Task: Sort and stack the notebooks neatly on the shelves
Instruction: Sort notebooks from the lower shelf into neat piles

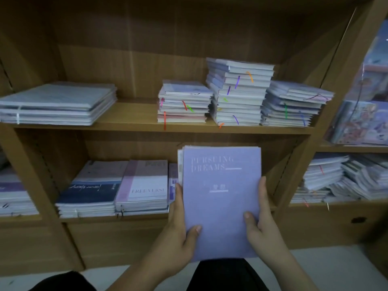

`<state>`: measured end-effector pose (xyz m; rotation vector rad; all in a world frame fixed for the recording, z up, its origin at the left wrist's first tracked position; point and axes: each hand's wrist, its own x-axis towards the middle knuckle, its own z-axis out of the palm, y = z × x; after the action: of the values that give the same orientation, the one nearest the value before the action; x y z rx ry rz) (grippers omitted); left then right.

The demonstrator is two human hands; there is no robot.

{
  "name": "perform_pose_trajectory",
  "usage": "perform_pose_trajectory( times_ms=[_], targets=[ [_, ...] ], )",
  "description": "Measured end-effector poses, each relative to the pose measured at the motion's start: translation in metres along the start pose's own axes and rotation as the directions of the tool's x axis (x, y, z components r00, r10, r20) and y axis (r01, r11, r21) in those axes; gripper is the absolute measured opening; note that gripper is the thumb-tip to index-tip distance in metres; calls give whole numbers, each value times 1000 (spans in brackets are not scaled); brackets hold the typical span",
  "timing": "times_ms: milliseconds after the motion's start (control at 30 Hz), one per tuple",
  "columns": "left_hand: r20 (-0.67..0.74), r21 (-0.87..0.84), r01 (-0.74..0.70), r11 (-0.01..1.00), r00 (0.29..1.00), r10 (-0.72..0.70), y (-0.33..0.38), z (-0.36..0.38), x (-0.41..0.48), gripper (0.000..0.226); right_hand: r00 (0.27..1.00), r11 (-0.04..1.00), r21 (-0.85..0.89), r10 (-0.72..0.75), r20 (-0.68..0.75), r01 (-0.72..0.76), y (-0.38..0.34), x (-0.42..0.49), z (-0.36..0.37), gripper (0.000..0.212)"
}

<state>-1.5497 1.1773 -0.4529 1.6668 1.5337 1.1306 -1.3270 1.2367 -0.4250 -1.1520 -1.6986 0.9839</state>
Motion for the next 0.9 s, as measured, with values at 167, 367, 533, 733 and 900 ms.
perform_pose_trajectory(
  times_ms=[167,367,533,733,900],
  targets=[
    [95,-228,73,971,994,-52,2,-18,7,95,999,999,-15,40,7,-40,-2,9,0,81],
    [95,-304,245,921,969,-227,-26,-27,24,87,960,960,-53,276,37,-274,16,45,26,74],
    [-23,-300,265,916,958,-285,-63,-33,84,78,955,949,-118,297,14,-293,41,115,55,69],
    [-178,-309,300,902,914,-365,-95,-13,125,63,941,940,-40,339,-17,-339,91,153,81,59],
    [-231,-244,349,905,885,-403,-114,-25,157,63,937,937,-15,348,36,-348,104,191,90,52]
  ],
)
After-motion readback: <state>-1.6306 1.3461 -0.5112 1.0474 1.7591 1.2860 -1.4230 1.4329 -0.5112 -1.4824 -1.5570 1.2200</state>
